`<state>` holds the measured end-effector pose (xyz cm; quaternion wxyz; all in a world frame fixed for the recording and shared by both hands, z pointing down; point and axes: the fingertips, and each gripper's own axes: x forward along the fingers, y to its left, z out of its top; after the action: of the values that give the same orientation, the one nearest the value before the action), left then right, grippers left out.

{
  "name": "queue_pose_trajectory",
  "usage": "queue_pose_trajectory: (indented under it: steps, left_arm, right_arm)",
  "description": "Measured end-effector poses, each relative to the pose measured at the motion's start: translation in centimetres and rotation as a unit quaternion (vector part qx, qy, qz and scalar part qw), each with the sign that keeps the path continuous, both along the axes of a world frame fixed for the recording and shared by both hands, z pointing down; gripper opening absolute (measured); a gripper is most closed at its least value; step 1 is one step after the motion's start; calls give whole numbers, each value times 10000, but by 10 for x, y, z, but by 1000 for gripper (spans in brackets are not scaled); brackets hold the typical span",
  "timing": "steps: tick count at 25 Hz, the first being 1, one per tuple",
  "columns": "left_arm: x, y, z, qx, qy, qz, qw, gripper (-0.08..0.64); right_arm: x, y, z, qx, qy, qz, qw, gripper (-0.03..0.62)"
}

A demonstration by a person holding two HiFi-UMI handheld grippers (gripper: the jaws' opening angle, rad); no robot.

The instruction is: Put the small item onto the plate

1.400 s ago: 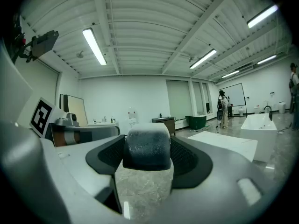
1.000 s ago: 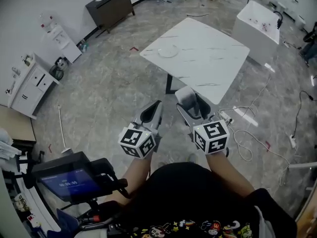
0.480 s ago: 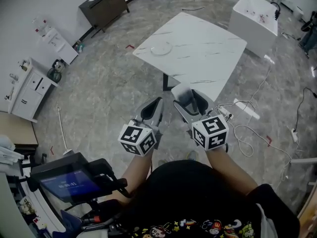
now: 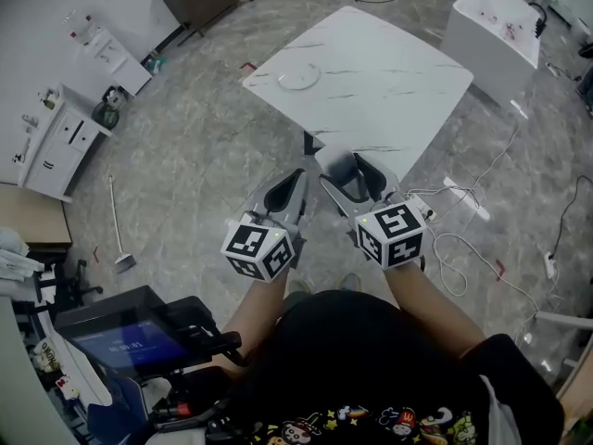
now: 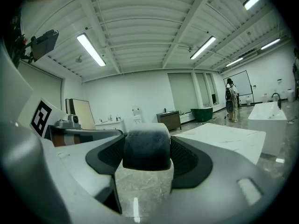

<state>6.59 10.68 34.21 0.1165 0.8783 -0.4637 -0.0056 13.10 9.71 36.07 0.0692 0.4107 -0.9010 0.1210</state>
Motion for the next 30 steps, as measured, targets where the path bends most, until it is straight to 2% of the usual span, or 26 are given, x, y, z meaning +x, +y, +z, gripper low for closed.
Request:
queue_pose_trajectory:
  steps: [10,22,30]
  left_arm:
    - [-7,1,-1,-86,-79,-143,9998,2]
    - [-18,2,19,-30,46,-3,10000,0]
    - [-70,-62,4,-78,181,212,9996,1]
  right_arm:
    - [-7,4,4,-122,-88,-126,9998,327]
    - [-19,9,24,-104,3,3,9999,327]
    - [-72,-51,11,-182,137,217,9995,327]
